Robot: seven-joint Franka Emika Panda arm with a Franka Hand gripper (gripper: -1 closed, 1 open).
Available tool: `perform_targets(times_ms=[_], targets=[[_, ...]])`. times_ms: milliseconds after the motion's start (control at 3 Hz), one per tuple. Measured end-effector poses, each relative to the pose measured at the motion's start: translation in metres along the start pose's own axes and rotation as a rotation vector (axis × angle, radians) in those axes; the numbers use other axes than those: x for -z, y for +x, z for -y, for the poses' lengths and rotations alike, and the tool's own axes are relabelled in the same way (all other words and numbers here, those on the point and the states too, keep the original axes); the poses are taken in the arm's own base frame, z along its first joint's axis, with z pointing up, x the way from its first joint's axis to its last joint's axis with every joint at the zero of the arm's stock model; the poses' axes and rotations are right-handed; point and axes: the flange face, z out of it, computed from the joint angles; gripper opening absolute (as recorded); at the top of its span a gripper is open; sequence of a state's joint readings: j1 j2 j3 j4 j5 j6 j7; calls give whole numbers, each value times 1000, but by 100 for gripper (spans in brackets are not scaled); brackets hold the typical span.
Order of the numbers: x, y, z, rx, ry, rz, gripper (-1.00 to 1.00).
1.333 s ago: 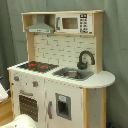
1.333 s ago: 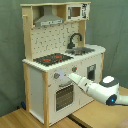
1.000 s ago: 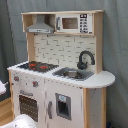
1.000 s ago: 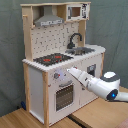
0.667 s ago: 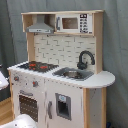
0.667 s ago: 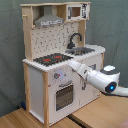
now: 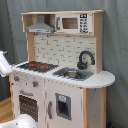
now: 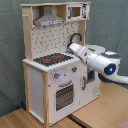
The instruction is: Play with the kitchen
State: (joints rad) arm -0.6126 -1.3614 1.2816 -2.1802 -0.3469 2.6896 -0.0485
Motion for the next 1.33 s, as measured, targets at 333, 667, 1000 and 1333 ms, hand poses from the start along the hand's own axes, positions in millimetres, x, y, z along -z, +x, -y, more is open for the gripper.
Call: perform_targets(times_ms=[333,667,1000,1333], targets=[[-15,-17,-49,-59,-16,57,100],[-36,-42,-89,-152,-5,149,100],[-76,-66,-84,-245,81,247,100],[-107,-90,-83,-312,157,335,100]])
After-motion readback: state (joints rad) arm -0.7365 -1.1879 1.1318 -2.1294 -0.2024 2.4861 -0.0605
